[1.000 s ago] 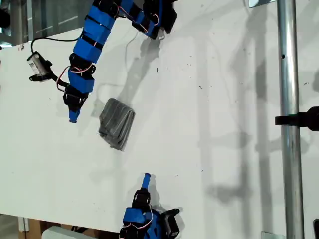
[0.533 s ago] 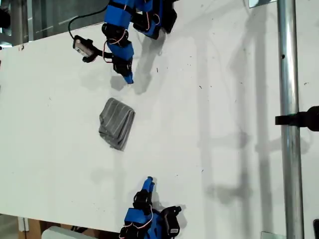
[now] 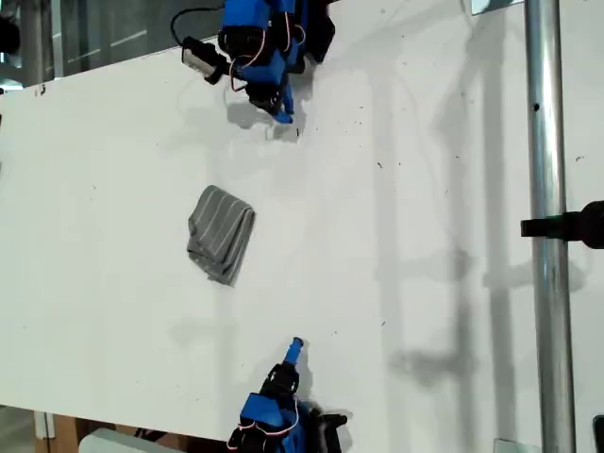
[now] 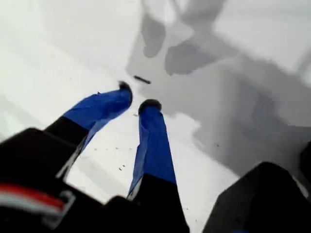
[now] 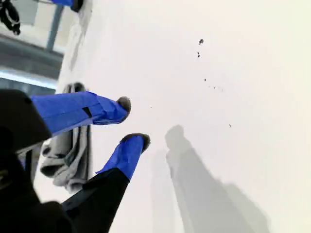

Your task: Grasp corners of a towel and fold twice.

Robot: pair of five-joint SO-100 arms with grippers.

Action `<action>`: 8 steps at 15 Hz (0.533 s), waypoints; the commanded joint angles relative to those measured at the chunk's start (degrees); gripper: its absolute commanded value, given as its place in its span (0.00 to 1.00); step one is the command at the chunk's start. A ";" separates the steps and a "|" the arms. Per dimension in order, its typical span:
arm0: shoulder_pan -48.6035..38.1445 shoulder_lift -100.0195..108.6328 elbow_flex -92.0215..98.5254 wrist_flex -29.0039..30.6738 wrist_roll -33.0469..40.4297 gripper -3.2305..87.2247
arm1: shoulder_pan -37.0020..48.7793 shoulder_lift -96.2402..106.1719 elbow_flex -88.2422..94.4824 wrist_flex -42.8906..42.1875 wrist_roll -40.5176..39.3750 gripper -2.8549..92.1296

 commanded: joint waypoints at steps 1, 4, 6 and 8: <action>0.00 0.35 0.35 0.18 2.55 0.13 | -7.65 11.69 -0.88 4.39 -7.47 0.12; 0.00 0.35 0.35 0.18 2.46 0.13 | -13.27 11.25 -0.26 4.39 -7.12 0.13; 0.00 0.35 0.35 0.18 2.46 0.13 | -14.15 11.25 -0.26 4.39 -7.12 0.13; 0.00 0.35 0.35 0.18 2.46 0.13 | -14.06 11.25 -0.26 4.39 -7.12 0.13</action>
